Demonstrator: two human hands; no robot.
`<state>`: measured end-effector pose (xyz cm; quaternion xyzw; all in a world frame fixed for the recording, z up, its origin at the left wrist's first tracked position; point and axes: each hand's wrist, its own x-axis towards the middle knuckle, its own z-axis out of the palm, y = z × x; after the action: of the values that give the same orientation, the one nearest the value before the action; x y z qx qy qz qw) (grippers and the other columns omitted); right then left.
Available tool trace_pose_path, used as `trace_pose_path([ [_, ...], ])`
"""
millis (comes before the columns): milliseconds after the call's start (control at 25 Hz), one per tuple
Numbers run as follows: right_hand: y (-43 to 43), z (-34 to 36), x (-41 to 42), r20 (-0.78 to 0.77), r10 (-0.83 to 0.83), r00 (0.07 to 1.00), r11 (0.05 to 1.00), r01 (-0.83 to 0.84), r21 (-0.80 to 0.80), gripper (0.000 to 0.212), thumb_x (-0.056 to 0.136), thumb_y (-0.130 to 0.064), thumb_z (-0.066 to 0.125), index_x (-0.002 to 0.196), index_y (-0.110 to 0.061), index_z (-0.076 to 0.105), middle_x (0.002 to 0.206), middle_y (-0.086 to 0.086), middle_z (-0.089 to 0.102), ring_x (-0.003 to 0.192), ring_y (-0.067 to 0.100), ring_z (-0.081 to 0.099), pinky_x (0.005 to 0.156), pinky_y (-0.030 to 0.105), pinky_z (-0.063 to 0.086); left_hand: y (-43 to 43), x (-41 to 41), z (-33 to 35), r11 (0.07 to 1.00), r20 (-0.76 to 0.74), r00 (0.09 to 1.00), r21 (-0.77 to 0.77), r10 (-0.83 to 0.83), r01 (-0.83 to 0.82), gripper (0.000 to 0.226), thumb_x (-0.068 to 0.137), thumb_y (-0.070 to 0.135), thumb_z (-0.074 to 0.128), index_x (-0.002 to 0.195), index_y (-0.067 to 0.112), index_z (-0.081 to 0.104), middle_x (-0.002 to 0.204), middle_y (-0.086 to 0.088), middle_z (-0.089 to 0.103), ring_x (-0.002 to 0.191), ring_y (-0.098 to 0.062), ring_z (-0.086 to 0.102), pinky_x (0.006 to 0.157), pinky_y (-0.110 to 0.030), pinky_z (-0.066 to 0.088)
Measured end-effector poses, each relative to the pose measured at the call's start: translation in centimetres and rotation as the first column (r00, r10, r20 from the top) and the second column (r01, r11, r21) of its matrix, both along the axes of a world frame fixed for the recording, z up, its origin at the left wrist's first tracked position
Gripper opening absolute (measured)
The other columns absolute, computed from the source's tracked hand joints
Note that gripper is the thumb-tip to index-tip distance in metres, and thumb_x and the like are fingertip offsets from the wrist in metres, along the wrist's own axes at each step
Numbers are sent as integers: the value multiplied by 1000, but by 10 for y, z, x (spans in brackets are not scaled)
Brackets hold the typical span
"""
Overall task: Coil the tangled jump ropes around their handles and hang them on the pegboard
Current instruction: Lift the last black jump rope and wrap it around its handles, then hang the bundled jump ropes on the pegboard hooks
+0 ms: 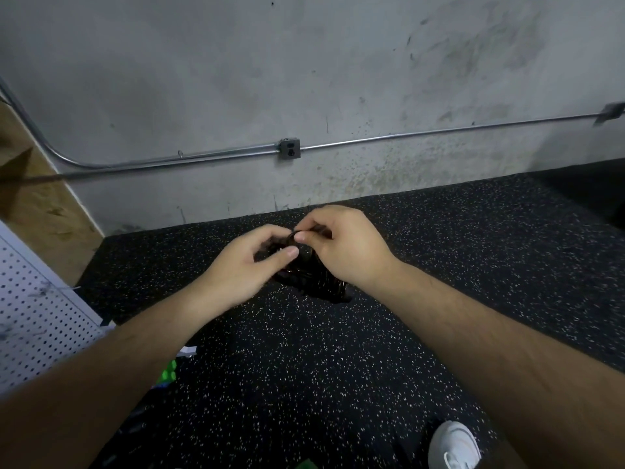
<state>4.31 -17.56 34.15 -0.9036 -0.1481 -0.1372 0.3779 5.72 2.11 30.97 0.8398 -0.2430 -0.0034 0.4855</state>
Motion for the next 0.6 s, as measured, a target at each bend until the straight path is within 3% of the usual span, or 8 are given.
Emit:
trace_pose_path([
  [80, 4, 2, 0, -18, 25, 1000, 1000, -25, 4, 6, 91, -24, 71, 94, -24, 76, 92, -12, 71, 89, 6, 63, 85, 35, 54, -4, 0, 1, 997, 99, 993, 37, 62, -66, 13, 93, 27, 70, 105, 31, 70, 104, 11, 71, 103, -6, 64, 99, -40, 49],
  [200, 10, 2, 0, -52, -17, 998, 995, 22, 94, 8, 90, -23, 73, 98, -23, 75, 89, -12, 72, 84, 5, 66, 84, 32, 56, -4, -1, 4, 966, 327, 925, 102, 195, -239, 20, 88, 24, 75, 107, 25, 68, 110, 11, 59, 111, -7, 53, 104, -32, 43],
  [320, 24, 1, 2, -101, -74, 992, 968, 96, 231, 12, 89, -23, 73, 101, -27, 71, 84, -7, 71, 74, 10, 68, 77, 30, 57, -2, -8, 12, 938, 509, 827, 101, 238, -332, 16, 86, 20, 75, 97, 20, 65, 98, 10, 53, 94, -10, 51, 86, -27, 45],
  [440, 46, 6, 6, -160, -83, 984, 924, 136, 357, 8, 93, -19, 68, 94, -24, 74, 86, -12, 72, 83, 3, 67, 75, 11, 49, 1, -18, 16, 951, 356, 909, 130, 218, -279, 15, 87, 20, 73, 98, 23, 64, 90, 15, 52, 78, 1, 53, 69, -16, 41],
  [520, 60, 11, 8, -181, -49, 982, 923, 114, 368, 15, 95, -16, 62, 101, -19, 76, 97, -10, 73, 95, 6, 66, 86, 15, 49, 9, -18, 18, 938, 219, 926, 93, 306, -332, 15, 87, 21, 75, 96, 28, 65, 93, 16, 60, 80, 3, 58, 73, -20, 47],
  [600, 76, 15, 10, -185, 21, 983, 933, 47, 356, 24, 95, -9, 56, 108, -15, 75, 107, -5, 73, 103, 10, 66, 98, 25, 50, 22, -17, 24, 910, 75, 907, -20, 414, -414, 20, 87, 16, 75, 85, 33, 66, 85, 16, 70, 78, 1, 65, 76, -25, 50],
])
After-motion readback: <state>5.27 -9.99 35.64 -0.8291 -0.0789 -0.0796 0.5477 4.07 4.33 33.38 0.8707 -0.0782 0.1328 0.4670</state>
